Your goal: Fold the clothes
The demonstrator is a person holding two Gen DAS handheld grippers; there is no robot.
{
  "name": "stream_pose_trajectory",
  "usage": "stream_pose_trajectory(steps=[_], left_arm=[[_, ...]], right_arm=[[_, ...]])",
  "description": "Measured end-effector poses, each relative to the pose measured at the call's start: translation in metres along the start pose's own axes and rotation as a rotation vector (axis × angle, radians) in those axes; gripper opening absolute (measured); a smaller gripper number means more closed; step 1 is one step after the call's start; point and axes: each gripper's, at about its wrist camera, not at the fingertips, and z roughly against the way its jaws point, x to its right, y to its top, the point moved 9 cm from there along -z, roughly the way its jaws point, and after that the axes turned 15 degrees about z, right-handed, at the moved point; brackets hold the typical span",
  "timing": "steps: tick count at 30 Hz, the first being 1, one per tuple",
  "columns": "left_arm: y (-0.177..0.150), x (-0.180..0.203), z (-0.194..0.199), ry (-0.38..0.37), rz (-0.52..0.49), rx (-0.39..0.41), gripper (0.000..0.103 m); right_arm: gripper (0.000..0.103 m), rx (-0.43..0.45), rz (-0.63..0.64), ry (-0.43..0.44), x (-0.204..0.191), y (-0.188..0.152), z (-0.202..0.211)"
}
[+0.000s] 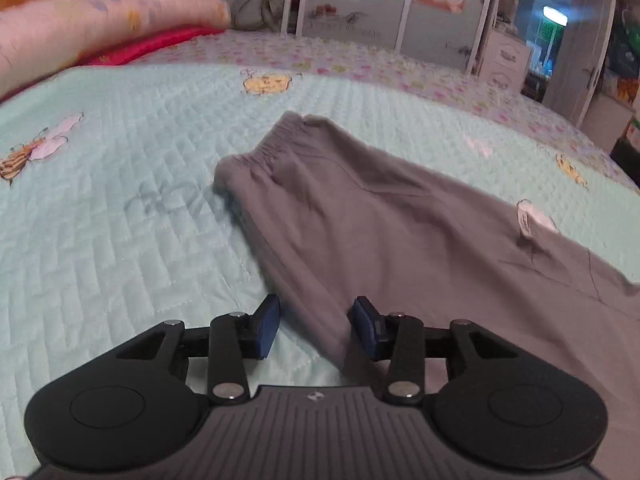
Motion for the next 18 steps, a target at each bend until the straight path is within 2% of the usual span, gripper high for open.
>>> stream_pose_trajectory(steps=[2, 4, 7, 9, 10, 11, 13, 15, 17, 18], left_arm=[[0.006, -0.002, 0.006, 0.019, 0.034, 0.009, 0.043], [0.011, 0.001, 0.017, 0.017, 0.047, 0.049, 0.043], [0.021, 0.022, 0.029, -0.029, 0.0, 0.131, 0.045], [0.026, 0.022, 0.018, -0.02, 0.003, 0.128, 0.049], [0.027, 0.016, 0.006, 0.003, 0.005, 0.098, 0.049], [0.025, 0.005, -0.01, 0.053, -0.006, 0.053, 0.049], [0.027, -0.026, -0.023, 0.134, 0.041, 0.043, 0.049], [0.037, -0.045, -0.018, 0.146, 0.103, 0.059, 0.049], [0.043, -0.05, -0.01, 0.154, 0.09, 0.085, 0.048], [0.044, -0.045, -0.006, 0.128, 0.079, 0.103, 0.046]], right_arm=[[0.048, 0.052, -0.141, 0.039, 0.02, -0.003, 0.018], [0.053, 0.109, -0.269, 0.0, 0.052, -0.011, 0.041], [0.054, 0.155, -0.397, -0.083, 0.094, -0.03, 0.068], [0.057, 0.181, -0.476, -0.128, 0.117, -0.042, 0.082], [0.059, 0.19, -0.515, -0.136, 0.125, -0.048, 0.085], [0.059, 0.199, -0.544, -0.141, 0.131, -0.053, 0.086], [0.059, 0.207, -0.578, -0.147, 0.134, -0.063, 0.083], [0.059, 0.215, -0.596, -0.143, 0.134, -0.071, 0.077], [0.059, 0.229, -0.593, -0.144, 0.134, -0.071, 0.076], [0.059, 0.236, -0.591, -0.145, 0.134, -0.071, 0.076]])
